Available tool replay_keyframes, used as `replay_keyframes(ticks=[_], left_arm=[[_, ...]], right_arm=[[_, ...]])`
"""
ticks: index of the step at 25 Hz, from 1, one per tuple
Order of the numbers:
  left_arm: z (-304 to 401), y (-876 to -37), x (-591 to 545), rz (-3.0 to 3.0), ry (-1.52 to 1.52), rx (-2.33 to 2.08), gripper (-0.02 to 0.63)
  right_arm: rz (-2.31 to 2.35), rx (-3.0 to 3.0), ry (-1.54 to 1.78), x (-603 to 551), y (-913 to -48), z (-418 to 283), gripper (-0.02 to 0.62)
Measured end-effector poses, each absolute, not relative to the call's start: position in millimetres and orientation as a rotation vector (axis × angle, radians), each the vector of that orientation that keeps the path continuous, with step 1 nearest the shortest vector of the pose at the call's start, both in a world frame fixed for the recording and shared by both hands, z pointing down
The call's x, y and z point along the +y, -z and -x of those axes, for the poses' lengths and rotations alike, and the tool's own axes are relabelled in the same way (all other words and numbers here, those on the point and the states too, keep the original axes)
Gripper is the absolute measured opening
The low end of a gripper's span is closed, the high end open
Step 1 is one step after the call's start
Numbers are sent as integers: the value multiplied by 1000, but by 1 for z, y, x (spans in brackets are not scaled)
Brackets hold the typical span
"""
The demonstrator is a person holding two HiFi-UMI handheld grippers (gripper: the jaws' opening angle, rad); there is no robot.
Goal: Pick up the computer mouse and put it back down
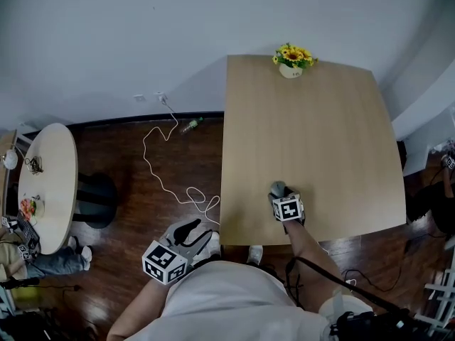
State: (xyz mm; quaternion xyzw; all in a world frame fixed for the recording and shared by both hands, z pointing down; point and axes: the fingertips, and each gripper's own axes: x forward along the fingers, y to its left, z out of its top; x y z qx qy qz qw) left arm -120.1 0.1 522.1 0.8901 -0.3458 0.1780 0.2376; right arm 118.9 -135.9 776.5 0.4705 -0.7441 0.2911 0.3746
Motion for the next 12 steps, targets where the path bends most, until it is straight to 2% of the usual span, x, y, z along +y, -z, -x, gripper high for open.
replay_keyframes(ticks=[12], left_arm=[[117, -519, -8, -2452, -479, -926, 144]], right_arm=[[-1196, -1908, -733, -136, -776, -115, 308]])
